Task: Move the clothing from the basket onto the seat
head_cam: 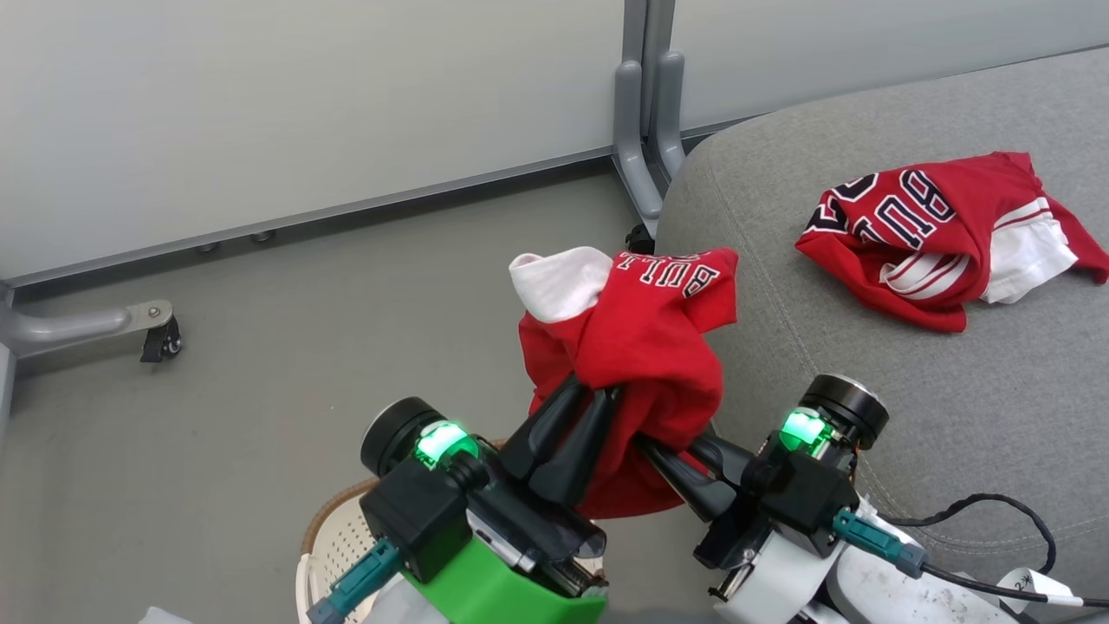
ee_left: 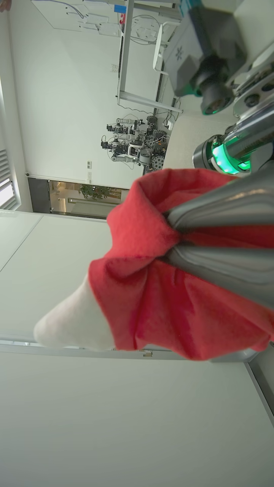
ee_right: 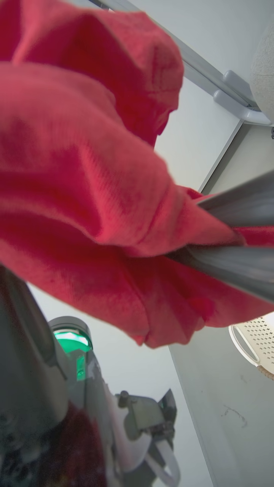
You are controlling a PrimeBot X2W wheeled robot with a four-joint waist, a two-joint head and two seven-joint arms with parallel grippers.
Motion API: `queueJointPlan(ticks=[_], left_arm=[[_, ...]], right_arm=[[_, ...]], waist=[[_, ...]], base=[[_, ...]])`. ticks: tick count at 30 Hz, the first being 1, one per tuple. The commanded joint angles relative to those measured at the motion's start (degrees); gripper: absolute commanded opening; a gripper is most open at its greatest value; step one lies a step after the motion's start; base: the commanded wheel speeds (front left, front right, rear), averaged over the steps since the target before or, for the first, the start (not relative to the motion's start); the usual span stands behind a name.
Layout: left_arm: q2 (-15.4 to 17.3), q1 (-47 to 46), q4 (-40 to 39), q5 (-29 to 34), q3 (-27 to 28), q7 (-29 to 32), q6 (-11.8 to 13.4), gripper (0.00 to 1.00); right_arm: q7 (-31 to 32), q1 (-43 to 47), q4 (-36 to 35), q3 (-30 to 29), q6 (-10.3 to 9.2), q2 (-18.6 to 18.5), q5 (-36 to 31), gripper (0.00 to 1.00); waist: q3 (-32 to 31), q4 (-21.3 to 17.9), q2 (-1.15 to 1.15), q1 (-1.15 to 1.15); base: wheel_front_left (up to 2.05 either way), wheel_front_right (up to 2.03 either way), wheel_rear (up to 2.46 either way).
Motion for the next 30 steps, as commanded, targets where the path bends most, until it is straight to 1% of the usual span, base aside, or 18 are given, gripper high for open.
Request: queueJointPlan(ticks=[1,8,9,10,11,15,18,23,30], left_arm=[[-0.1,0.1,0.0,-0.4,0.1,0.0,-0.2,0.0],[0.1,0.7,0.9,-0.6,0.5,0.0,-0.2,0.0],[0.2,0.8,1.4,-0.4,0.6,0.0,-0.2,0.36],[0.2,0.8,1.6,-0.3,0.6,0.0,-0.2,0.85],[0.2,0.9,1.9,-0.3,0.6,0.0,-0.2,1.0],[0.4,1.2,2.5,-0.1,0.6,0.0,-0.2,1.0],[0.6,1.5,3.0,0.1,0.9,0.0,-0.2,1.0],[1.6,3.0,4.4,0.4,2.4,0.0,-0.2,1.0],[3.1,6.8,8.3,1.2,7.4,0.0,-0.2,1.0]], right_arm=[[-0.2,0.6,-0.1,-0.3,-0.05,0.0,-0.3,0.0],[-0.2,1.3,-0.4,-1.8,-0.05,0.7,-0.1,0.0],[-0.2,1.7,-0.4,-2.8,-0.05,1.1,0.1,0.0],[-0.2,1.9,-0.5,-3.6,-0.04,1.5,0.4,0.0],[-0.2,2.2,-0.8,-4.6,-0.05,1.8,0.4,0.0],[-0.2,3.6,-1.8,-8.0,-0.04,2.6,-0.5,0.0],[-0.2,4.8,-2.6,-10.9,-0.05,3.8,0.0,0.0],[-0.2,6.0,-3.6,-14.2,-0.05,4.3,-1.0,0.0],[-0.2,6.7,-5.5,-19.9,-0.04,5.2,-2.5,0.0]], waist=[[0.0,0.0,0.0,0.0],[-0.3,0.1,0.0,0.0],[-0.3,0.2,0.0,0.0],[-0.4,0.2,0.0,0.0],[-0.5,0.2,0.0,0.0],[-0.7,0.4,0.0,0.0],[-0.9,0.4,0.0,0.0],[-1.1,0.3,0.0,0.0],[-1.3,0.3,0.0,0.0]], base=[[0.0,0.0,0.0],[0.0,0.0,0.0],[0.0,0.0,0.0],[0.0,0.0,0.0],[0.0,0.0,0.0],[0.0,0.0,0.0],[0.0,0.0,0.0],[0.0,0.0,0.0],[0.0,0.0,0.0]])
